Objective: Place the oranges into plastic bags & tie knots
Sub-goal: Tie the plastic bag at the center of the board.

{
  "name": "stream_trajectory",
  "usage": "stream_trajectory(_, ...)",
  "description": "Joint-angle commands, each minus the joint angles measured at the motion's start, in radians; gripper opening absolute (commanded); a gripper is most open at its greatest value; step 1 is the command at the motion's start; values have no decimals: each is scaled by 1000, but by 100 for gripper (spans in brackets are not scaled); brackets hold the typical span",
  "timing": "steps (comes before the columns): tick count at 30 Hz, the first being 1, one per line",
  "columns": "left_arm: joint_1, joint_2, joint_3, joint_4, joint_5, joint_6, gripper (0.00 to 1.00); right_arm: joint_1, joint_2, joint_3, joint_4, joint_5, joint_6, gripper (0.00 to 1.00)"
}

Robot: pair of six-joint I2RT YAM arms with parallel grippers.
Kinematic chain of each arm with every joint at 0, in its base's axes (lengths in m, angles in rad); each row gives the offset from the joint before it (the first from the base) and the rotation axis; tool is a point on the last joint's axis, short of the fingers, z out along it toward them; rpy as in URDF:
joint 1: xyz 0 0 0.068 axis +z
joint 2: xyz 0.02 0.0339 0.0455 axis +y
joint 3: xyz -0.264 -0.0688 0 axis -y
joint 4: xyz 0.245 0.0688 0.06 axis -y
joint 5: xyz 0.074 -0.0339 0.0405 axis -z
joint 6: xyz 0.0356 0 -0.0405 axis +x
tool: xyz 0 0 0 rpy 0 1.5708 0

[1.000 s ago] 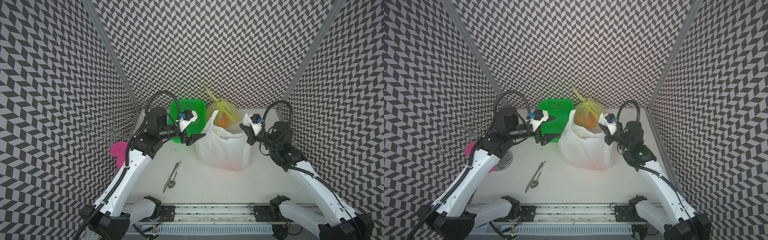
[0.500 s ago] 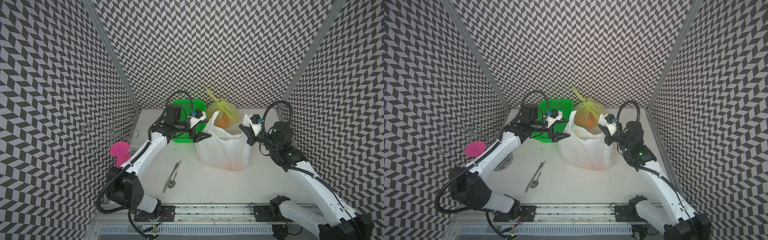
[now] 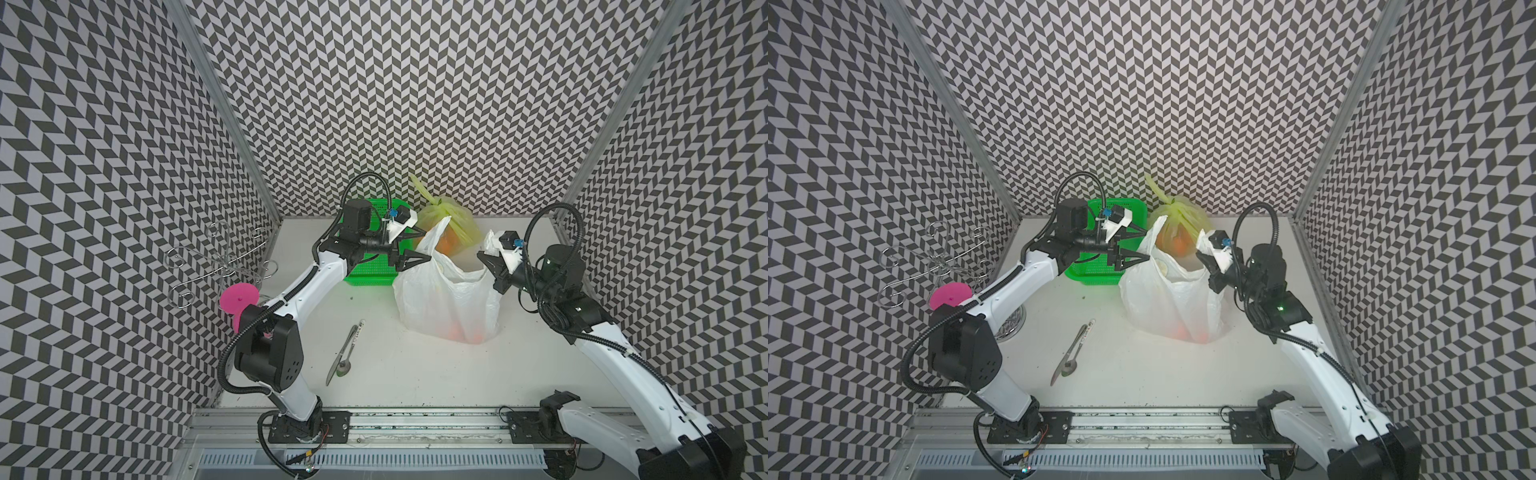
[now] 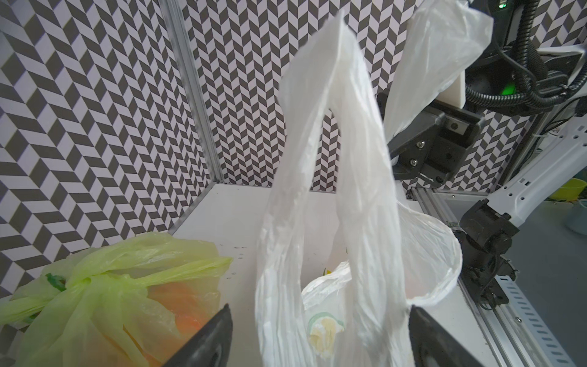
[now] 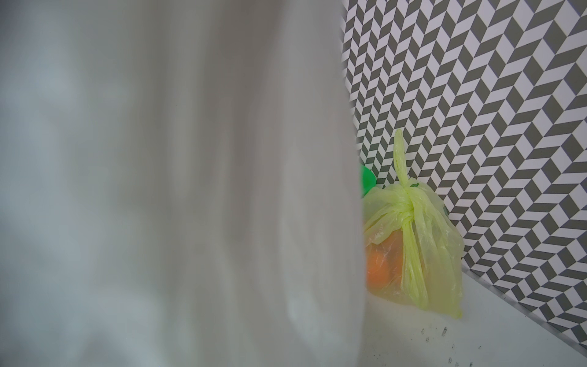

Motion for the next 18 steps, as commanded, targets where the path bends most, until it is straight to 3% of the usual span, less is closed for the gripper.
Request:
stream_trajectory(1, -27, 11, 31, 47, 68, -31, 85, -4, -18, -12, 51, -15, -5, 0)
stream_trajectory(6, -50, 23, 22, 76, 90, -69, 72, -4, -15, -10, 52, -14, -6, 0)
stream_trajectory(14, -49, -5, -56, 233, 95, -248, 38, -3, -7, 8, 46, -26, 0, 0)
stream_trajectory(18, -51, -65, -148, 357, 43, -370, 23, -4, -4, 14, 33, -45, -46, 0)
